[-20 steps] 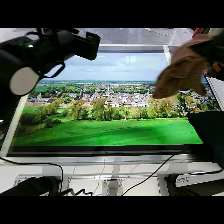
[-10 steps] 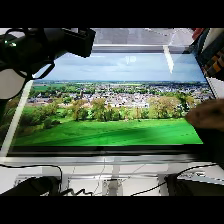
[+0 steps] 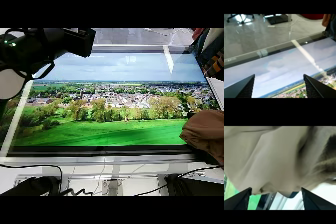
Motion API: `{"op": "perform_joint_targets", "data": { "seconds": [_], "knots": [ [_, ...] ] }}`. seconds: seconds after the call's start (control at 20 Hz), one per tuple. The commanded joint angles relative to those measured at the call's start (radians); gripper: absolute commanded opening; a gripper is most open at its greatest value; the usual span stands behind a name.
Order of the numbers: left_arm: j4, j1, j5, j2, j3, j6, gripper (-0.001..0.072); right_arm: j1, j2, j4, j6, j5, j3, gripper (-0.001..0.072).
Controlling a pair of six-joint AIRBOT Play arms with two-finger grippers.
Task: Fold the clothes and pants, and hang the long-sleeved shirts on hangers.
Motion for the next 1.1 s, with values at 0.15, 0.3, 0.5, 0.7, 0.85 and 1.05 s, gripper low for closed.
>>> {"op": "perform_joint_targets", "data": {
  "seconds": [0.15, 0.3, 0.5, 0.7, 0.85, 1.05],
  "knots": [
    [-0.002, 0.000, -0.001, 0.001, 0.000, 0.000, 0.0696, -0.007, -0.014, 0.003, 0.035, -0.050, -0.023, 0.0547],
    [-0.002, 0.000, -0.001, 0.001, 0.000, 0.000, 0.0697, 0.015, -0.015, 0.145, 0.036, -0.103, -0.023, 0.0120],
    [-0.002, 0.000, -0.001, 0.001, 0.000, 0.000, 0.0697, 0.200, -0.014, 0.196, 0.029, -0.140, -0.005, 0.0024],
    [-0.002, 0.000, -0.001, 0.001, 0.000, 0.000, 0.0697, 0.555, -0.011, 0.140, 0.027, -0.219, 0.034, 0.0024],
    [-0.002, 0.000, -0.001, 0.001, 0.000, 0.000, 0.0697, 0.873, -0.011, 0.119, -0.018, -0.349, 0.038, 0.0024],
    [-0.002, 0.000, -0.001, 0.001, 0.000, 0.000, 0.0697, 1.255, -0.012, 0.036, -0.140, -0.497, 0.037, 0.0025]
  ]
}}
